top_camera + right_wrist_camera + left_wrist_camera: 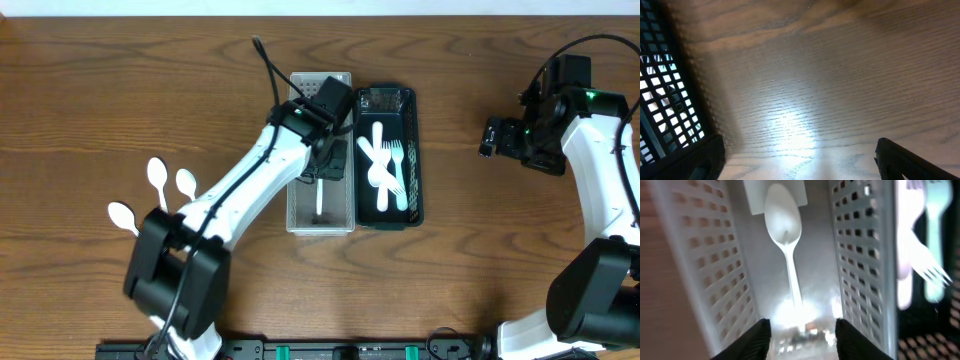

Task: Pack container
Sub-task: 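Carry the spoon into the grey tray and release it, then move the left gripper to the next white spoon and grasp it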

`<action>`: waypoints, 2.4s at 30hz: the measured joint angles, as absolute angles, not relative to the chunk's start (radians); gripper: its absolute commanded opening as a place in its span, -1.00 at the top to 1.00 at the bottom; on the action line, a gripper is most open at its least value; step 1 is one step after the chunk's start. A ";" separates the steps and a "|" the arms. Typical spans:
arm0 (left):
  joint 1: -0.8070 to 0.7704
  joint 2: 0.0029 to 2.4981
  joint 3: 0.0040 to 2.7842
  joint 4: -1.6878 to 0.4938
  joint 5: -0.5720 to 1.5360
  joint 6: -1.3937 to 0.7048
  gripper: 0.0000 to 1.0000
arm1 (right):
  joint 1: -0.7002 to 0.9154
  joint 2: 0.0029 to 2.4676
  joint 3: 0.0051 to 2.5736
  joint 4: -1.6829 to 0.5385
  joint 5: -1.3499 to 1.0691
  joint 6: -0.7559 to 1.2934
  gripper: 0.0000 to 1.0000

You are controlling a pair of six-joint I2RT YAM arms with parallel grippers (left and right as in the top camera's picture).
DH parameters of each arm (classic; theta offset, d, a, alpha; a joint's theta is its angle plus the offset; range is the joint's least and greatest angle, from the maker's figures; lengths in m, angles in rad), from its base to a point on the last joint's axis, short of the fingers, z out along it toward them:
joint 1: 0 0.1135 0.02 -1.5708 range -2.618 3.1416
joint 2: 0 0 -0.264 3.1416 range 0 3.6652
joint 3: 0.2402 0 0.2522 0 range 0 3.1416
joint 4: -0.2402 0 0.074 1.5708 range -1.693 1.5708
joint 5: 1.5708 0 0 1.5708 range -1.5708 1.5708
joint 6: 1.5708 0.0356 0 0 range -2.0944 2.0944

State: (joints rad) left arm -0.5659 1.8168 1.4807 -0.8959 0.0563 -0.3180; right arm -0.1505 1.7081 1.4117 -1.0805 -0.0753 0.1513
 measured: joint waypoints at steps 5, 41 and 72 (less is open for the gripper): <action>-0.519 1.601 1.498 -1.036 -0.001 -0.308 -0.18 | -0.150 1.708 1.412 -1.079 -0.075 0.151 -0.98; 0.137 1.801 1.121 -0.750 0.046 -0.349 -0.64 | -0.150 1.708 1.412 -1.084 -0.105 0.151 -0.99; 0.137 1.885 1.128 -0.725 0.075 -0.291 0.49 | -0.150 1.708 1.412 -1.088 -0.105 0.151 -0.98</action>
State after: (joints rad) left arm 0.1368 1.8854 1.1282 -0.7246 0.0753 -0.2913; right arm -0.1505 1.7081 1.4117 -1.0882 -0.1055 0.1513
